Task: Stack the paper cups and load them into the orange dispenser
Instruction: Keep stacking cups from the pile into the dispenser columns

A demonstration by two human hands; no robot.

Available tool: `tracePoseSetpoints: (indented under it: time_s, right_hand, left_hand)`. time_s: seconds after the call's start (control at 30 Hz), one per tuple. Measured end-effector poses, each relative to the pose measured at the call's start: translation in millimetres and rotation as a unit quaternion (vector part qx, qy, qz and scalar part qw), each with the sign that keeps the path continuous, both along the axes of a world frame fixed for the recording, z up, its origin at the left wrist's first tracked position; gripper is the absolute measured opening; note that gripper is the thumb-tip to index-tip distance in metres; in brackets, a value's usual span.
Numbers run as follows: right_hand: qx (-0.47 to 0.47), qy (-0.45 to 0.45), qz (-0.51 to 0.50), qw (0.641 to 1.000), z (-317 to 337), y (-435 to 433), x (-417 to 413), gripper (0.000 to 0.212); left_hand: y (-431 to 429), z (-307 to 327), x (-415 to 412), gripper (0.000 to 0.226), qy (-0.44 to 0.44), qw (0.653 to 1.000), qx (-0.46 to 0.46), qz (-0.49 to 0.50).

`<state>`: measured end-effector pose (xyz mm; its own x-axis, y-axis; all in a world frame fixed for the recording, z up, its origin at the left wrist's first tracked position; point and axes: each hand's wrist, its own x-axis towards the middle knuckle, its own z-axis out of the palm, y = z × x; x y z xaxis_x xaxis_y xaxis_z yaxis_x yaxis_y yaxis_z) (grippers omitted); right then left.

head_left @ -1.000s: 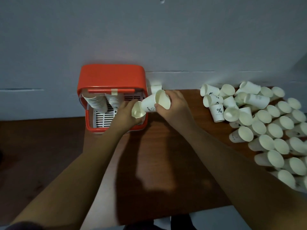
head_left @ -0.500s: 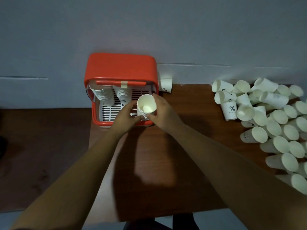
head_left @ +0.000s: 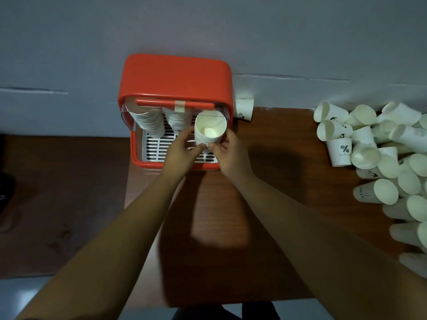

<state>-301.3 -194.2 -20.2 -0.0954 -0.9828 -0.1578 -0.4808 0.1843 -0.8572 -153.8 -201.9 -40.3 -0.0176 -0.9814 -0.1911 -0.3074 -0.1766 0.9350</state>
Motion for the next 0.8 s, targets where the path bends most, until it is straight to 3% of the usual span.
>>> tracePoseSetpoints:
  time_s: [0.13, 0.33, 0.63, 0.8]
  right_hand:
    - [-0.014, -0.016, -0.037, 0.999, -10.8, -9.6, 9.9, 0.043]
    - [0.003, -0.001, 0.006, 1.0, -20.5, -27.3, 12.6, 0.045]
    - [0.049, 0.045, 0.068, 0.995, -18.4, -40.0, 6.6, 0.074]
    - [0.068, 0.046, 0.127, 0.988, -2.5, -25.8, -17.3, 0.062]
  left_hand:
    - [-10.9, -4.8, -8.9, 0.043, -0.007, 0.999, -0.011, 0.048]
    - [-18.3, -6.4, -17.8, 0.041, -0.005, 0.996, -0.019, 0.09]
    - [-18.3, -9.5, -17.8, 0.057, 0.043, 0.999, -0.025, 0.021]
    - [-10.4, -2.3, -13.5, 0.044, 0.008, 0.999, 0.021, 0.039]
